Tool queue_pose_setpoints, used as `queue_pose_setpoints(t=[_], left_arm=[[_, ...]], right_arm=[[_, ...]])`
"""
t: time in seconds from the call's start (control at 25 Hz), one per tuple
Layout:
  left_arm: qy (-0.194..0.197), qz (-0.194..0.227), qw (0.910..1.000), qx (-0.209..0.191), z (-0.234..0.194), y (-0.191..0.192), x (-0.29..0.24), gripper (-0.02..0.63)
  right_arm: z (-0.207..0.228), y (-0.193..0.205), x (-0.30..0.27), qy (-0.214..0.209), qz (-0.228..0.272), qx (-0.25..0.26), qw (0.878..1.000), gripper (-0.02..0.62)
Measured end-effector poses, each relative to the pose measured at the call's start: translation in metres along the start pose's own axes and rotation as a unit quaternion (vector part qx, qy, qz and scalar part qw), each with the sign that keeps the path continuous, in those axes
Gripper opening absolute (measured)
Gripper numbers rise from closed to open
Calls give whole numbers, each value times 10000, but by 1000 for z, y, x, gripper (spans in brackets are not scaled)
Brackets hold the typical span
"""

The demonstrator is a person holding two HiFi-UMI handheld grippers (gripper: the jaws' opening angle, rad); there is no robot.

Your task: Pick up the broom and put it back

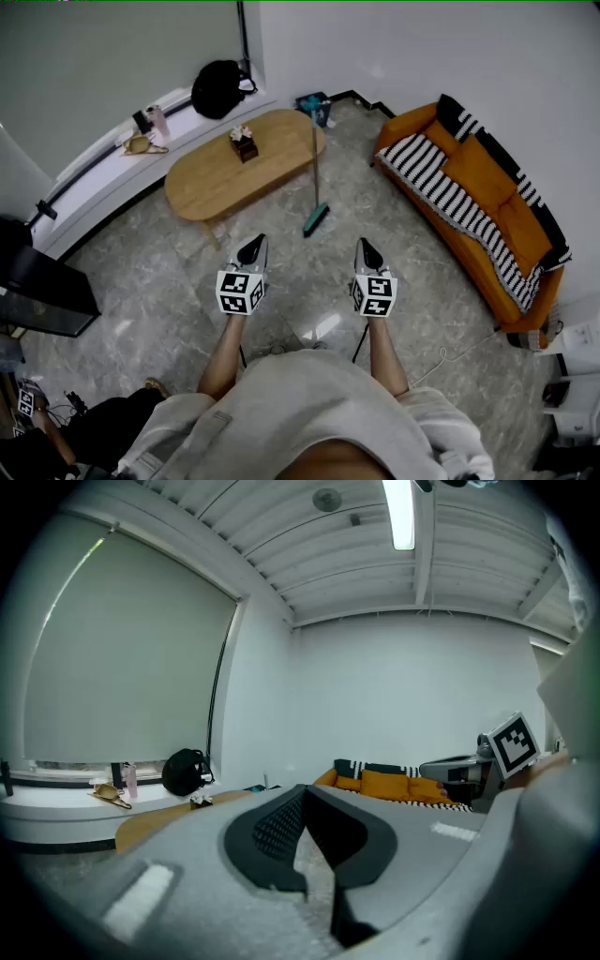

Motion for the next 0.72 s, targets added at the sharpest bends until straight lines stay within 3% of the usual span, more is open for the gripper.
queue_pose_setpoints(t=[0.28, 0.72], left_arm=[[1, -28, 10000, -4, 0, -3, -2, 3], [-40, -58, 10000, 4, 42, -3, -16, 3]], right_arm=[[2, 0, -1, -54, 73, -32, 10000, 0], [39, 1, 16, -103, 135, 107, 9998, 0]])
Point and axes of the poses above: the fingertips, and each gripper's own axes: x backward along the fingers, z to its right, y out of its underside, the point moved 3 cm from there along x, backward along the fingers, and after that the axes turned 4 degrees about -x, right-handed, at the moved point
